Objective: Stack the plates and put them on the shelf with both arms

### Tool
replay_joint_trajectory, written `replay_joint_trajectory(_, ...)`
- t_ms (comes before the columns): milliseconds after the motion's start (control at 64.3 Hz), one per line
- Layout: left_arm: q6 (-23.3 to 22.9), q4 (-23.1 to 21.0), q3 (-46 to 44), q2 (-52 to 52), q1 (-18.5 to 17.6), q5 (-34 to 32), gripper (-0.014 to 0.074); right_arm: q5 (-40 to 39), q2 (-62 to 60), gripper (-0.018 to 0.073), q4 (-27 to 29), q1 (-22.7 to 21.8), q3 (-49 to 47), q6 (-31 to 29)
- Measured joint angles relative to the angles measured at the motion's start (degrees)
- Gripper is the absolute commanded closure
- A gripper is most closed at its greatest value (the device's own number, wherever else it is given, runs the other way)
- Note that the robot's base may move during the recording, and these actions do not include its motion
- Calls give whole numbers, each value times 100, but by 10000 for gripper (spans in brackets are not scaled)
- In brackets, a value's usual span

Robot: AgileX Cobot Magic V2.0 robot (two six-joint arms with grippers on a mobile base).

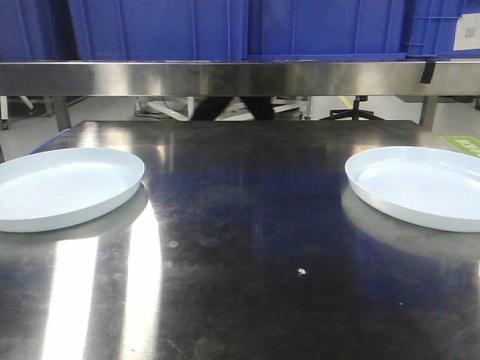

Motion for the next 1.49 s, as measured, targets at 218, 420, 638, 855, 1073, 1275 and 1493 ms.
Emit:
replay_joint_trajectory(218, 0, 31, 0, 0, 0, 12, 513, -270, 42, 503, 0, 0, 0, 0)
replay_joint_trajectory(420, 0, 31, 0, 0, 0, -89, 513, -81, 69, 333, 0, 0, 0, 0)
replay_joint_trajectory(638, 0, 31, -2, 198, 0, -58, 449, 310, 360, -32, -221, 0, 0, 0)
replay_joint_trajectory(855, 0, 31, -24, 615, 0, -58, 188, 319, 659, -31, -269, 0, 0, 0)
replay_joint_trajectory(1073, 0, 31, -24, 1350, 0, -126, 176, 319, 853, -31, -282, 0, 0, 4)
replay_joint_trajectory(1275, 0, 31, -27, 2146, 0, -384, 176, 319, 875, -31, -282, 0, 0, 4)
replay_joint_trajectory(1493, 0, 31, -36, 2771, 0, -673, 176, 319, 875, -31, -290, 0, 0, 4)
